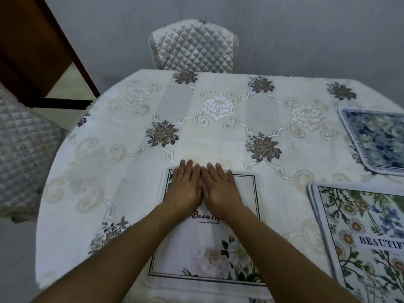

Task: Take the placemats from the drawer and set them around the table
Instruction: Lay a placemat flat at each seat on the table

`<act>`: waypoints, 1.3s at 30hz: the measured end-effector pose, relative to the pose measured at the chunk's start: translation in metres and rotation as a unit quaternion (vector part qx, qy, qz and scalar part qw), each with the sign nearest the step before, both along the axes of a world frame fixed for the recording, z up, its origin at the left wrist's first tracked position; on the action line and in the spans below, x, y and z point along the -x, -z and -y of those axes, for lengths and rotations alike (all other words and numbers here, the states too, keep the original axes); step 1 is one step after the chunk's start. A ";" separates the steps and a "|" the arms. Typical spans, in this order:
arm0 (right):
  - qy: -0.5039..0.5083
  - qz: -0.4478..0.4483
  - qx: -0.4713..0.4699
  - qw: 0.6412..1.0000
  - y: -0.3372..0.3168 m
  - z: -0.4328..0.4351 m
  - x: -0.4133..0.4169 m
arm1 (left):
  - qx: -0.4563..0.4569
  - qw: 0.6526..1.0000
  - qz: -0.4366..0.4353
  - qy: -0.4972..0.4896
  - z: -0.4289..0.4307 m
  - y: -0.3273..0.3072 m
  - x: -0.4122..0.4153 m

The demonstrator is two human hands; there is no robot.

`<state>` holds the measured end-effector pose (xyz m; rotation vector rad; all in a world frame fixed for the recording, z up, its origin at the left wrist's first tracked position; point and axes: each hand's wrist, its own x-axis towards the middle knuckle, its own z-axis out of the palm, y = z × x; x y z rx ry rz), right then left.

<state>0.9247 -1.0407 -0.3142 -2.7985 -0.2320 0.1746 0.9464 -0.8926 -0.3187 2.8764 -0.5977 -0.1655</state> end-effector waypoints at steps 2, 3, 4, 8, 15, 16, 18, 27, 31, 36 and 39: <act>-0.006 0.027 0.016 0.999 0.006 0.001 0.003 | -0.004 1.000 0.008 0.006 -0.004 0.003 -0.003; -0.006 0.037 0.018 0.999 0.008 0.002 0.003 | -0.005 1.000 0.014 0.008 -0.005 0.004 -0.004; -0.003 0.040 0.016 0.999 0.009 0.004 0.002 | -0.005 1.000 0.016 0.010 -0.007 0.005 -0.005; 0.023 0.038 0.029 0.999 0.012 0.026 0.002 | 0.002 1.000 0.010 -0.007 -0.020 0.003 -0.010; 0.096 0.020 0.040 0.994 0.009 0.082 0.012 | 0.015 0.998 -0.010 -0.064 -0.054 0.001 -0.014; 0.106 0.013 0.039 0.994 0.009 0.086 0.014 | 0.015 0.998 -0.010 -0.067 -0.056 0.001 -0.012; 0.121 -0.004 0.042 0.992 0.006 0.091 0.022 | 0.021 0.997 -0.013 -0.079 -0.060 0.000 -0.006; 0.207 -0.035 -0.038 0.977 -0.033 0.107 0.148 | 0.133 0.979 -0.055 -0.144 -0.072 -0.037 0.066; 0.288 -0.022 -0.064 0.955 -0.060 0.126 0.237 | 0.189 0.974 -0.052 -0.116 -0.063 -0.043 0.131; 0.408 -0.016 -0.055 0.911 -0.088 0.198 0.316 | 0.254 0.961 -0.071 -0.085 -0.018 -0.061 0.200; 0.425 -0.033 -0.025 0.904 -0.103 0.241 0.341 | 0.294 0.950 -0.090 -0.056 0.029 -0.077 0.227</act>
